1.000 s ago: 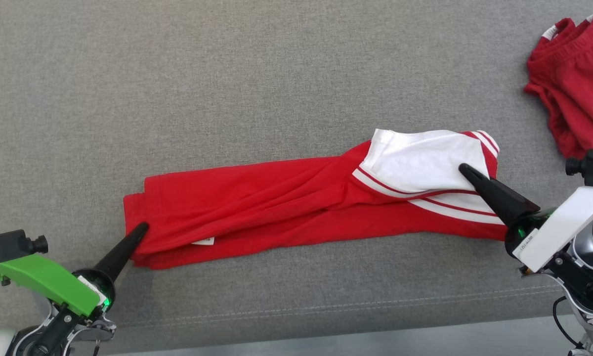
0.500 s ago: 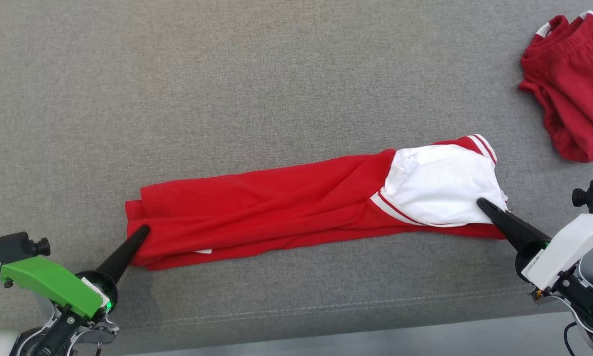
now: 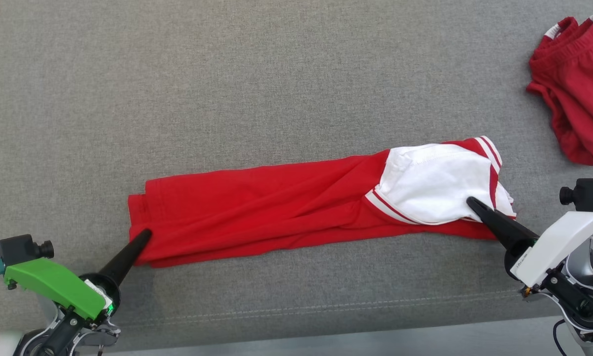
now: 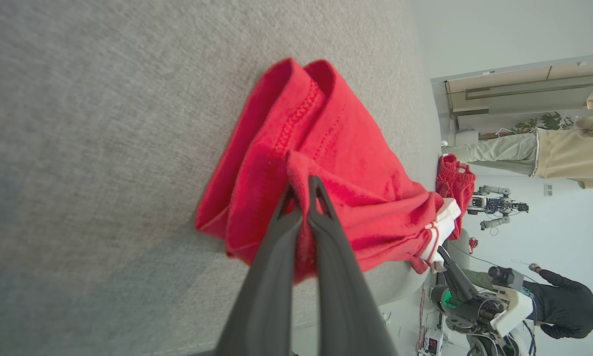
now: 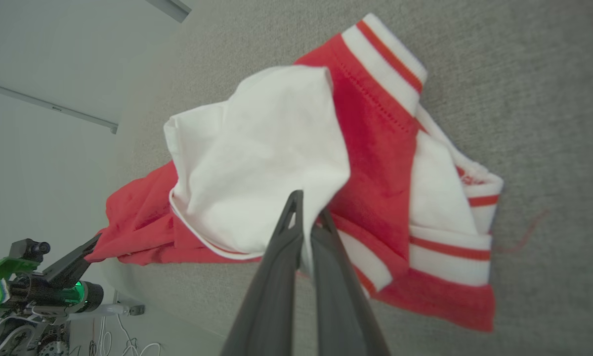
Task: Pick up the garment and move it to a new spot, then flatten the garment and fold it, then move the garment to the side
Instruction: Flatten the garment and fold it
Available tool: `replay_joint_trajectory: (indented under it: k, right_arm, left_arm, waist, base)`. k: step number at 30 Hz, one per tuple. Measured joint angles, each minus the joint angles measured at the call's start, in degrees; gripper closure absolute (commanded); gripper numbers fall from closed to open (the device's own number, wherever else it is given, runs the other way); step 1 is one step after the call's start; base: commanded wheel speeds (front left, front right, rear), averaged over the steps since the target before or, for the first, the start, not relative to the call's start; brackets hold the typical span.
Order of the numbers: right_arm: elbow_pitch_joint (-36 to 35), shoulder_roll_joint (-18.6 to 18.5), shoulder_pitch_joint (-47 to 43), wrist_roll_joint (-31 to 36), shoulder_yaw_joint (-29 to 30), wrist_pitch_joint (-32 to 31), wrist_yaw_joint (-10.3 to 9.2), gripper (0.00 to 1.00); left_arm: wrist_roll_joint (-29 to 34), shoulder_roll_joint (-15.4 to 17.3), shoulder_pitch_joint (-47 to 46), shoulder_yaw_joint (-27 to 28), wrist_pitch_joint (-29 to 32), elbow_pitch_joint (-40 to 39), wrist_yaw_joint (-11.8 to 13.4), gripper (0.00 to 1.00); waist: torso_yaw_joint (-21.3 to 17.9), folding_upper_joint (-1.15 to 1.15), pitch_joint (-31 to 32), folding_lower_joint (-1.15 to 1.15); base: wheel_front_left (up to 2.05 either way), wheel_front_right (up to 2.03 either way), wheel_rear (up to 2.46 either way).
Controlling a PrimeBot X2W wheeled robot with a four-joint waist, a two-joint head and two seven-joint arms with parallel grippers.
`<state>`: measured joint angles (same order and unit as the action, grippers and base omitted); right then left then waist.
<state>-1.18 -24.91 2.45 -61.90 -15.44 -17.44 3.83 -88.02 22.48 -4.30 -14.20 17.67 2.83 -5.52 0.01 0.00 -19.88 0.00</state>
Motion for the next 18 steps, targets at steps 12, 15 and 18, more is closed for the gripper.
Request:
replay_joint_trajectory:
  k: [12,15,18]
  right_arm:
    - [-2.0,3.6,-0.1,-2.0,5.7,5.9,-2.01,0.00]
    - [-4.5,6.5,-1.1,-4.1,5.3,7.0,-1.90,0.00]
    - [-5.9,8.3,-3.7,-4.8,4.6,8.0,-1.92,0.00]
  left_arm:
    - [3.0,0.5,0.3,1.1,-2.5,-0.5,0.0,0.00]
    - [4.9,1.9,2.3,2.7,-4.8,-2.3,0.0,0.00]
    - [5.3,2.0,4.8,3.6,-6.7,-4.9,0.0,0.00]
  waist:
    - [-1.4,0.00,0.6,0.00]
    - [-2.3,0.00,0.8,0.00]
    - [-3.6,0.00,0.9,0.00]
  base:
    - [0.00,0.00,0.00]
    - [0.00,0.00,0.00]
    - [0.00,0.00,0.00]
